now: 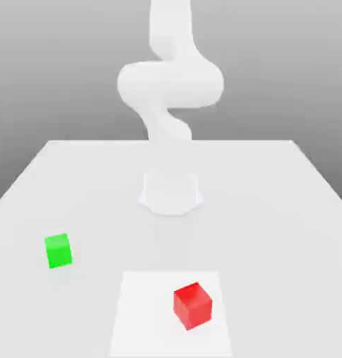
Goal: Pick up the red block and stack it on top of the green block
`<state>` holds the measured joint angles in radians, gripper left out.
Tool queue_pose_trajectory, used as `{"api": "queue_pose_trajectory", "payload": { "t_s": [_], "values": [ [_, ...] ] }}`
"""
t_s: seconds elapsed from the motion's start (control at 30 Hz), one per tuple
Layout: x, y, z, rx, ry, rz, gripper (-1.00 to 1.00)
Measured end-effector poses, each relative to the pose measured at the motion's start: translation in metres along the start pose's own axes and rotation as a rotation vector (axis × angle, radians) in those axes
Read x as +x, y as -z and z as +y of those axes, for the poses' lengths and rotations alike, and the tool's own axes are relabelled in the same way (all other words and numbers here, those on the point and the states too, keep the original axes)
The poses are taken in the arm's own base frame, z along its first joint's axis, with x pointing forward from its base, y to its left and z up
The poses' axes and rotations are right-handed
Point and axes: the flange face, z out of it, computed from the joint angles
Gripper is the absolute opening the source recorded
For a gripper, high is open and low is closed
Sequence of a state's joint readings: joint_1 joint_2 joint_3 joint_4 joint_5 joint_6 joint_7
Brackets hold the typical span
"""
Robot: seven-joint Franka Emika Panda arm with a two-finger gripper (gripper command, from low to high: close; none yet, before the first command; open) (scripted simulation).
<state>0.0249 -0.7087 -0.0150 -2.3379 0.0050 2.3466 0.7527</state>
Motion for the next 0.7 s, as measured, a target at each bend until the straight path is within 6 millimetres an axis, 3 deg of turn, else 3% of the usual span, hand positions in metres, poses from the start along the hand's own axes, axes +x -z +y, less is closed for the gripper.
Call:
{"api": "queue_pose_trajectory", "payload": {
  "t_s": [0.17, 0.37, 0.53, 0.7],
  "values": [
    [-0.026, -0.115, 0.015, -0.089, 0.099, -0.149, 0.00],
    [-0.082, -0.230, 0.051, -0.191, 0.219, -0.319, 0.00],
    [-0.142, -0.306, 0.097, -0.276, 0.321, -0.459, 0.00],
    [-0.208, -0.360, 0.153, -0.359, 0.426, -0.595, 0.00]
  ]
}}
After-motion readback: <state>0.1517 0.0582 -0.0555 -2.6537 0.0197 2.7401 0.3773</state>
